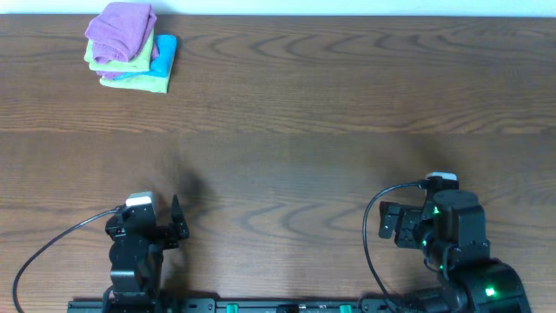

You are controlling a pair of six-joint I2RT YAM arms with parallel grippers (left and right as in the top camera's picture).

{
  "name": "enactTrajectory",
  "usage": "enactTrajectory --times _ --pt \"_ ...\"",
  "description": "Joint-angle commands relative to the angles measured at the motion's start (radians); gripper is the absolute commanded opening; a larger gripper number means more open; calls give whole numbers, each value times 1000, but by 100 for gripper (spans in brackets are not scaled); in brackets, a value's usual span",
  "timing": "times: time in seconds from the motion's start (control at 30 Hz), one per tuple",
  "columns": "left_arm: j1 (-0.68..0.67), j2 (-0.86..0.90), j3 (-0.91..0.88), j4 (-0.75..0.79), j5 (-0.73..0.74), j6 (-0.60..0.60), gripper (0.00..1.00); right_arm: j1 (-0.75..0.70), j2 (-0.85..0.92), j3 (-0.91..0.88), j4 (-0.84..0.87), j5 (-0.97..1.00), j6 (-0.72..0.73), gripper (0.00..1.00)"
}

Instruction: Fold the cloth

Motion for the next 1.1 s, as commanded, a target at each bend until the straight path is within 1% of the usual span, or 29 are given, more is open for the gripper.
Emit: enactTrajectory --times 0.0,0.83,0.9,0.97,1.07 --pt "7 -18 -15 -14 -17 22 95 -6 -4 2 0 10 14 99" --pt "6 -16 -14 -14 -17 22 95 -6 -7 2 -11 11 11 99" --pt "6 -16 -14 -14 -17 22 95 -10 -34 -2 -7 27 6 99" --pt "6 -16 -14 -14 -17 22 96 -19 -87 -33 0 105 -2 99" --pt "6 -16 -14 -14 -17 22 95 -51 -209 -155 87 118 -120 99"
